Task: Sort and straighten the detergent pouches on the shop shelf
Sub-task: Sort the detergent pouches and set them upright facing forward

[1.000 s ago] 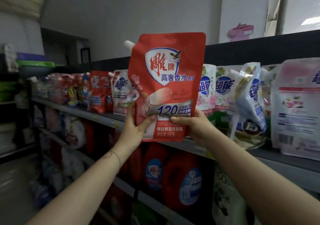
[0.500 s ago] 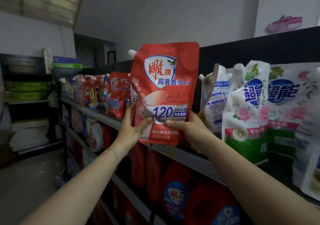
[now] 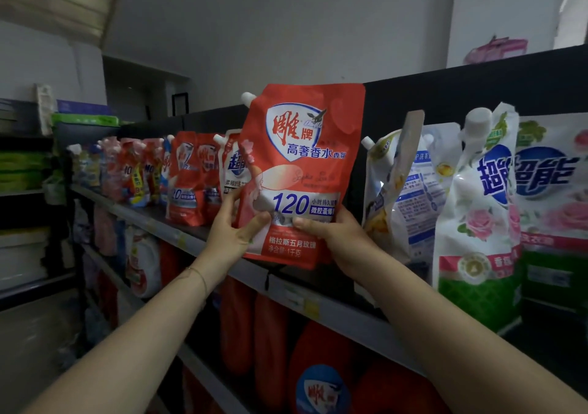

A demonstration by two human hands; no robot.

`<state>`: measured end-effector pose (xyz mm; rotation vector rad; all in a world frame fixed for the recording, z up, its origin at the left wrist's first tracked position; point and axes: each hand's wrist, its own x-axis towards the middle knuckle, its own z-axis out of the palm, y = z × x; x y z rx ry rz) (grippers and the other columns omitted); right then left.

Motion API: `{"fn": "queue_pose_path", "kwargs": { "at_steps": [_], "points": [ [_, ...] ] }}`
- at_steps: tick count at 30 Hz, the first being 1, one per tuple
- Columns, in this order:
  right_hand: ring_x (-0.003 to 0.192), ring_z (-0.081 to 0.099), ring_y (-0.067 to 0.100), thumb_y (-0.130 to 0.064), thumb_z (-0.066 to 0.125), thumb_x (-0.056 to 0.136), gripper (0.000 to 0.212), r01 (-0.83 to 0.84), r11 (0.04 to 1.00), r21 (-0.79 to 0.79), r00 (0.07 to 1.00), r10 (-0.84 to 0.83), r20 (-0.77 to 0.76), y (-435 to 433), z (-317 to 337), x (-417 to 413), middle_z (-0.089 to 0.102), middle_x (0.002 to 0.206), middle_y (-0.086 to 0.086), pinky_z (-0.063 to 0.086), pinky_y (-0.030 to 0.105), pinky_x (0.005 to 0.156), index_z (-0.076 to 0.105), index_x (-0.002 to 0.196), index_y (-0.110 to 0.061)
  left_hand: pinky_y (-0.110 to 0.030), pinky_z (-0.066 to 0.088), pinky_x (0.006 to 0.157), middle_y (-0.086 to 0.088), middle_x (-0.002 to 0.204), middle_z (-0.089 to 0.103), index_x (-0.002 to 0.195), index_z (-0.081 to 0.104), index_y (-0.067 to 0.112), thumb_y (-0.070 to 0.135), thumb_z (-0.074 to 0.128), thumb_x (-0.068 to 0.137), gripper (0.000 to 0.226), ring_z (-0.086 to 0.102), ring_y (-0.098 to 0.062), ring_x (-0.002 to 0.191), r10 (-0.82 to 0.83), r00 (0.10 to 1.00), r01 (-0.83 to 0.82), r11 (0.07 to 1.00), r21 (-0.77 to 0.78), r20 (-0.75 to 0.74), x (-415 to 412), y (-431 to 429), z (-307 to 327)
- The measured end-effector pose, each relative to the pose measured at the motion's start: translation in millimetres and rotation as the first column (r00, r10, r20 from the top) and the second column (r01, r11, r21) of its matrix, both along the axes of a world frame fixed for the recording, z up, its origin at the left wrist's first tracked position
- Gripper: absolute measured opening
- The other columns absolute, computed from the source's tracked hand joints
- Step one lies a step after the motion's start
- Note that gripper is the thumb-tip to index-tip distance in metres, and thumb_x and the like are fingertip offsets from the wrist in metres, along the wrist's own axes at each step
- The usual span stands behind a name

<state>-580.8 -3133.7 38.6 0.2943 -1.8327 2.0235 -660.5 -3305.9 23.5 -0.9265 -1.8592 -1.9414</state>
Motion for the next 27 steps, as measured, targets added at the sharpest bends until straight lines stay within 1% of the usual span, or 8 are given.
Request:
{"fn": "queue_pose_path", "kwargs": {
  "at_steps": [3,6,8,12,16,20,24,27],
  "points": [
    [0.099,0.068,0.031,-0.007,0.083,0.068,0.064,0.031,0.999,-0.011,1.000,-0.031,-0.001,-7,0,-13,0.069,0.112,0.015,0.054,0.049,0.089,0.055,0.125,-0.005,-0.034,0.054,0.087,0.005,0.125,0.058,0.130,0.043,0.038,0.074,0.077,0.044,0.099,0.061,-0.014,0.111,-0.043,0.999,0.043,0.999,0.018,0.017,-21,-3,-2],
    [0.095,0.069,0.028,0.003,0.073,0.077,0.036,0.067,0.997,0.024,0.997,-0.066,-0.025,-18,1,-28,0.071,0.107,0.014,0.056,0.043,0.087,0.064,0.109,-0.010,-0.032,0.053,0.088,0.005,0.127,0.057,0.131,0.042,0.036,0.079,0.074,0.040,0.105,0.059,-0.012,0.112,-0.052,0.999,0.052,0.998,0.018,-0.006,-44,-11,-3],
    [0.088,0.070,0.023,0.005,0.072,0.077,0.031,0.086,0.996,0.033,0.996,-0.085,-0.038,-29,2,-38,0.072,0.099,0.010,0.058,0.038,0.082,0.065,0.097,-0.017,-0.028,0.051,0.089,0.010,0.126,0.056,0.131,0.042,0.033,0.080,0.073,0.041,0.106,0.057,-0.007,0.113,-0.065,0.998,0.065,0.997,0.028,-0.026,-60,-18,-5],
    [0.089,0.071,0.024,0.004,0.075,0.075,0.039,0.138,0.990,0.018,0.990,-0.138,-0.021,-57,-2,-71,0.072,0.101,0.009,0.059,0.036,0.078,0.060,0.106,-0.015,-0.015,0.047,0.085,0.009,0.126,0.056,0.134,0.043,0.024,0.083,0.071,0.040,0.114,0.056,-0.001,0.112,-0.071,0.996,0.071,0.997,0.011,-0.060,-95,-44,-8],
    [0.092,0.071,0.025,-0.002,0.078,0.074,0.044,0.185,0.982,0.037,0.983,-0.185,0.009,-93,-4,-112,0.072,0.105,0.010,0.058,0.041,0.081,0.057,0.111,-0.016,-0.005,0.047,0.072,0.015,0.117,0.057,0.123,0.046,0.032,0.082,0.070,0.040,0.101,0.059,0.011,0.098,-0.106,0.992,0.108,0.994,0.030,-0.067,-136,-77,-9],
    [0.093,0.071,0.027,-0.003,0.080,0.072,0.050,0.232,0.972,0.037,0.972,-0.233,0.027,-124,-10,-152,0.072,0.105,0.010,0.057,0.046,0.084,0.056,0.115,-0.013,-0.017,0.050,0.081,0.015,0.114,0.060,0.112,0.047,0.043,0.079,0.073,0.042,0.082,0.061,0.002,0.101,-0.125,0.991,0.127,0.991,0.035,-0.038,-180,-107,-16],
    [0.094,0.070,0.028,-0.005,0.081,0.071,0.050,0.251,0.967,0.049,0.966,-0.254,0.048,-148,-13,-191,0.072,0.104,0.010,0.055,0.051,0.087,0.058,0.114,-0.011,-0.034,0.050,0.094,0.015,0.114,0.057,0.123,0.046,0.032,0.057,0.078,0.062,0.073,0.059,-0.004,0.105,-0.098,0.995,0.099,0.995,0.017,-0.029,-219,-129,-21],
    [0.092,0.071,0.027,-0.004,0.081,0.071,0.045,0.256,0.965,0.058,0.965,-0.259,0.051,-160,-10,-217,0.073,0.102,0.008,0.055,0.050,0.086,0.058,0.109,-0.014,-0.025,0.049,0.088,0.014,0.121,0.056,0.124,0.043,0.041,0.055,0.074,0.062,0.071,0.058,-0.003,0.110,-0.104,0.994,0.105,0.994,0.014,-0.040,-249,-142,-20]
  ]
}}
